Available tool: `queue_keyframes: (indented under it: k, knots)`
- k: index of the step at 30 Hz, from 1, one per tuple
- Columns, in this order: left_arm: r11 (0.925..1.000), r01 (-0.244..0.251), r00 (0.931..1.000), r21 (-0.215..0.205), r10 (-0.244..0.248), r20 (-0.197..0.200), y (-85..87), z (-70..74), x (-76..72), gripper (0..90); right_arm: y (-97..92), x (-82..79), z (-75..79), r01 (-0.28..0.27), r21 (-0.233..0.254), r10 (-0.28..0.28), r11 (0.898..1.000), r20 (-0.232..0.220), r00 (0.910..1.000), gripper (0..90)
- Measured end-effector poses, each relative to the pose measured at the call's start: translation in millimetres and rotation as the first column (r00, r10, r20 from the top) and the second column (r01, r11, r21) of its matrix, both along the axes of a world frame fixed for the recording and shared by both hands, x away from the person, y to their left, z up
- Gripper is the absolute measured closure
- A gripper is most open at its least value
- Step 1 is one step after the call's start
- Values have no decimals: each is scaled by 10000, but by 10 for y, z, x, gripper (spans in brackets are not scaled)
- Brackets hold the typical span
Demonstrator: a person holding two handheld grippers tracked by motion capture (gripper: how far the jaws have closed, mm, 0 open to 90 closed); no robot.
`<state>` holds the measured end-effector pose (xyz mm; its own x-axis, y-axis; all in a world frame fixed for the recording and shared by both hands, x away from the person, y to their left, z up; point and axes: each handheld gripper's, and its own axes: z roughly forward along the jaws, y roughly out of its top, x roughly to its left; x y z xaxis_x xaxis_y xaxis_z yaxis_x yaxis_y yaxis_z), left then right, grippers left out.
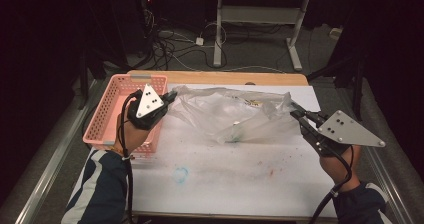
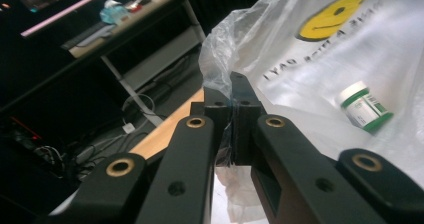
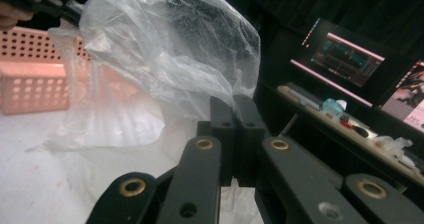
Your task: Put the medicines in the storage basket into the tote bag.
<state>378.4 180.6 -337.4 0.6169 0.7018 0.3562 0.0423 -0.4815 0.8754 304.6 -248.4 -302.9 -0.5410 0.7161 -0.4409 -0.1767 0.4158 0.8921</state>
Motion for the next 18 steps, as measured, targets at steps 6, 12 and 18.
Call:
queue_keyframes:
  k: [6,12,18]
  knots:
    - [9997,-99,9995,-213,106,311,49,114,-27,870,19,34,118,43,68,-45,10000,289,9996,900]
    - [9988,-97,9979,-470,127,634,75,242,-45,870,-1,48,300,150,353,-171,9993,609,9980,900]
    - [9970,-102,9962,-766,167,851,92,345,-55,869,17,30,523,192,490,-248,9986,1162,9929,900]
